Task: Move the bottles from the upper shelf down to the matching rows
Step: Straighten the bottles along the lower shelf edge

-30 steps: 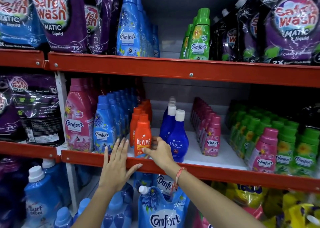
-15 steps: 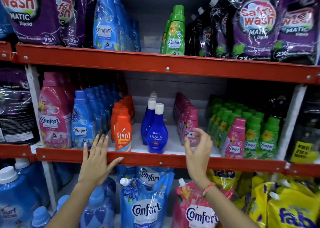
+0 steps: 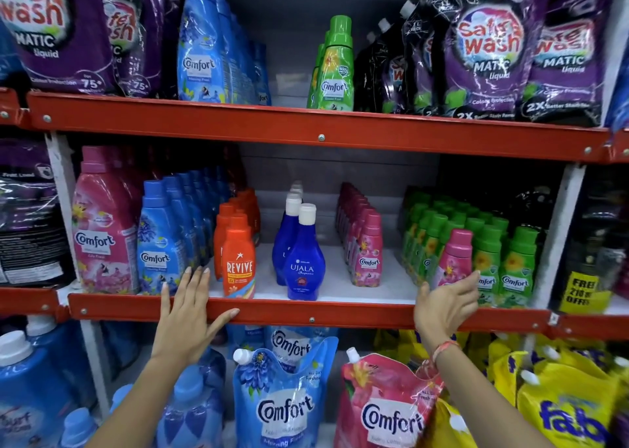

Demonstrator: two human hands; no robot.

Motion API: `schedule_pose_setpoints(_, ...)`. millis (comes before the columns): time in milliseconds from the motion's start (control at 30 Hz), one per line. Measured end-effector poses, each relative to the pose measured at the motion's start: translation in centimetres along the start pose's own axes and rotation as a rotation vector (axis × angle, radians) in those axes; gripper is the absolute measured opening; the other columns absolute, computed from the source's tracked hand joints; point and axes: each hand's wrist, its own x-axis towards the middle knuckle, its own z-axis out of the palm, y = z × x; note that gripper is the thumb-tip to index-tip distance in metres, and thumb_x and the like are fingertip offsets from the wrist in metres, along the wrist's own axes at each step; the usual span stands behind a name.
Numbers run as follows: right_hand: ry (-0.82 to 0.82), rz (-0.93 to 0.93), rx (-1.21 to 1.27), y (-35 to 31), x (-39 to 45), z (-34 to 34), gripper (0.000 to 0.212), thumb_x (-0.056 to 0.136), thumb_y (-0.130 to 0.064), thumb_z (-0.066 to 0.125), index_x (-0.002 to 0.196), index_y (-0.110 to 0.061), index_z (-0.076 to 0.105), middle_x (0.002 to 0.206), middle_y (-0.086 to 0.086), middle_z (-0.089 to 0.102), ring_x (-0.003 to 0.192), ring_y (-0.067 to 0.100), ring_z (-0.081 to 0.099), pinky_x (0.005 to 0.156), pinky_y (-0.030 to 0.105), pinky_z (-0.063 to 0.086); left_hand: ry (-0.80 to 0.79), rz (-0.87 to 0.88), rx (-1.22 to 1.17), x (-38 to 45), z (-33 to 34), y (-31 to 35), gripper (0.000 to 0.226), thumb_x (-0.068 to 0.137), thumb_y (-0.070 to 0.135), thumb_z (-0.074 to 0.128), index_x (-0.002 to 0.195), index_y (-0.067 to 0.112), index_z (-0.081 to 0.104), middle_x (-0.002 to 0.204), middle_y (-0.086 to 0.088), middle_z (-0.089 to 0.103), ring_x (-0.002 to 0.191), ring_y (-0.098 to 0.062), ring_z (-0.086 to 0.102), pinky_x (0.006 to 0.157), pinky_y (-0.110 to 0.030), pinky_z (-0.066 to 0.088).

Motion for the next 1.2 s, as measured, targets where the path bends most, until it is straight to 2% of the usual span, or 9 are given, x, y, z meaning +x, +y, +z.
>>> schedule_pose_setpoints(200,-0.015,0.048,0.072,-0.9,0.1,-0.1,0.072,0.082,-0.005,0.067,0.141,0.001,0.025,0.140,0.031,0.035,0.130,0.046,0.031,0.109,0.051,0.028,-0.011,-0.008,0.002,0.1,0.0,0.0,0.100,0.081,0.078,0.016,0.147,0.004,0.026,0.153,-0.014,0.035,0.145,-0.026,0.022,0.115,-0.054,0.012)
schedule_pose_setpoints(367,-0.117,-0.014,0.108,-3.2,-2.6,0.9,0.070,0.079,-0.006,0.072,0.135,0.003,0.032,0.137,0.031,0.040,0.129,0.045,0.036,0.106,0.049,0.031,-0.034,-0.004,-0.006,0.0,-0.2,0.0,0.099,0.081,0.078,0.017,0.147,0.004,0.027,0.152,-0.013,0.036,0.144,-0.026,0.022,0.114,-0.055,0.014)
schedule_pose_setpoints(567,-0.218,-0.050,0.153,-5.9,-5.6,1.9,0.069,0.078,-0.011,0.073,0.134,0.001,0.033,0.135,0.025,0.043,0.126,0.041,0.041,0.103,0.047,0.036,-0.033,-0.008,-0.017,0.1,-0.2,-0.1,0.098,0.081,0.078,0.017,0.147,0.005,0.026,0.152,-0.012,0.036,0.144,-0.025,0.022,0.114,-0.052,0.012)
schedule_pose_setpoints(933,-0.306,-0.036,0.122,-6.7,-6.3,1.8,0.072,0.082,-0.018,0.071,0.138,0.000,0.029,0.140,0.023,0.039,0.131,0.038,0.038,0.103,0.045,0.037,-0.015,-0.015,-0.056,0.1,0.3,-0.2,0.101,0.079,0.082,0.013,0.149,0.009,0.021,0.157,-0.009,0.028,0.147,-0.020,0.010,0.117,-0.052,0.007)
schedule_pose_setpoints(1000,-0.313,-0.037,0.122,-6.9,-6.4,1.6,0.075,0.081,-0.017,0.071,0.140,-0.001,0.027,0.142,0.023,0.037,0.131,0.038,0.035,0.104,0.045,0.036,-0.044,-0.034,-0.074,0.3,-0.1,0.0,0.109,0.074,0.086,0.008,0.150,0.010,0.016,0.159,-0.007,0.022,0.148,-0.019,0.005,0.118,-0.052,0.002)
schedule_pose_setpoints(1067,-0.246,-0.097,0.131,-7.4,-7.3,1.5,0.074,0.080,-0.018,0.071,0.139,-0.004,0.029,0.143,0.022,0.034,0.130,0.036,0.034,0.105,0.044,0.036,-0.120,-0.080,-0.140,0.6,-0.8,0.3,0.115,0.066,0.089,0.007,0.151,0.012,0.003,0.162,-0.003,0.007,0.147,-0.013,-0.008,0.115,-0.046,-0.012)
schedule_pose_setpoints(1133,-0.145,-0.223,0.209,-8.5,-8.8,1.4,0.063,0.081,-0.019,0.068,0.135,-0.009,0.037,0.140,0.015,0.036,0.125,0.026,0.037,0.100,0.036,0.039,-0.169,-0.151,-0.319,0.8,-1.8,0.7,0.113,0.066,0.088,0.013,0.152,0.016,-0.001,0.162,0.000,0.000,0.145,-0.007,-0.013,0.111,-0.041,-0.021)
schedule_pose_setpoints(1200,-0.116,-0.392,0.359,-10.2,-10.7,1.0,0.050,0.084,-0.017,0.064,0.130,-0.015,0.044,0.134,0.007,0.036,0.119,0.011,0.035,0.096,0.016,0.034,-0.178,-0.216,-0.524,0.8,-2.8,1.4,0.102,0.075,0.084,0.017,0.152,0.018,0.005,0.162,0.001,0.003,0.141,0.000,-0.009,0.112,-0.039,-0.023)
